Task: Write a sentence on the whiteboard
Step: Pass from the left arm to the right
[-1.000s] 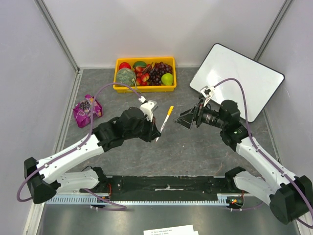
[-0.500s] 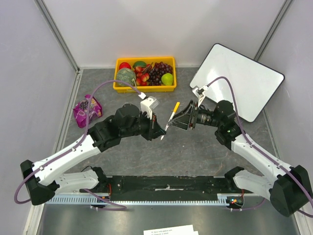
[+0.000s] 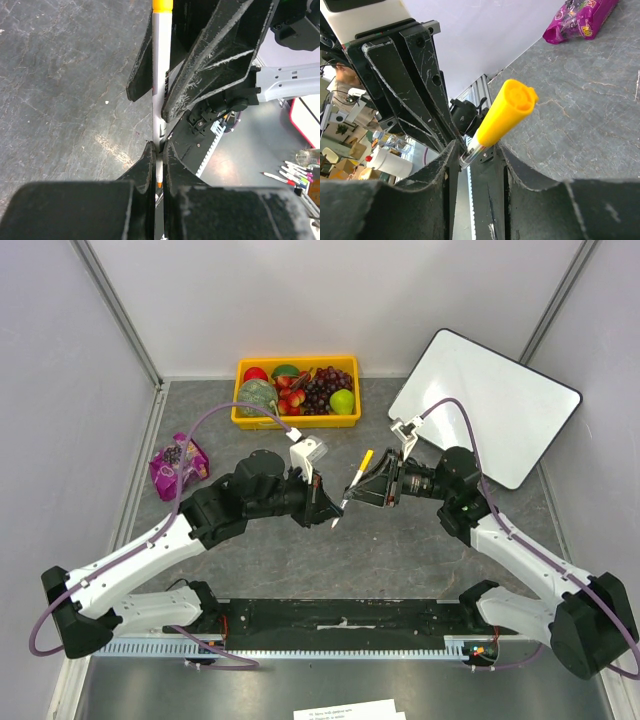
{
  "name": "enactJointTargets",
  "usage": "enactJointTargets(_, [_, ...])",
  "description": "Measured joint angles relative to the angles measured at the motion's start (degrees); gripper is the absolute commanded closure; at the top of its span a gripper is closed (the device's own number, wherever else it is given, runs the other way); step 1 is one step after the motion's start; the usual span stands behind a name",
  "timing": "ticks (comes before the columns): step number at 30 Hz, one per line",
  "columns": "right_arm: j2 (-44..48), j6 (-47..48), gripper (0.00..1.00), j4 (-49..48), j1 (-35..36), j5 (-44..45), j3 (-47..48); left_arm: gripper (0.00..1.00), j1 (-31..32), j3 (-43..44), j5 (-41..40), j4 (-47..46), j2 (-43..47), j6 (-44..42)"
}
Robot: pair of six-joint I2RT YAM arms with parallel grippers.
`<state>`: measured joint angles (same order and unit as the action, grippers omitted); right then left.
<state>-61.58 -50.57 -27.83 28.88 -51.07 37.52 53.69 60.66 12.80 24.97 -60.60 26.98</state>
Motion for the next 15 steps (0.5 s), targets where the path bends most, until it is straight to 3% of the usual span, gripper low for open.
enactJointTargets(5, [-0.8, -2.0, 0.72, -3.1, 0.0, -1.2, -0.4, 0.98, 0.0, 0.0, 1.2, 0.1, 0.0, 0.0])
enactJointTargets(7, [-1.3, -2.4, 0.80, -4.1, 0.0, -2.1, -0.4, 0.98, 0.0, 0.0, 1.3, 0.3, 0.0, 0.0])
enactJointTargets(10, [-1.5, -3.2, 0.99, -5.0, 0.2, -3.2, -0.4, 0.98, 0.0, 0.0, 1.4, 0.9, 0.1, -0.1])
enactJointTargets(15, [-1.9, -3.5, 1.00, -5.6, 0.3, -3.8, -0.4, 0.98, 0.0, 0.2, 1.4, 1.7, 0.9, -0.1])
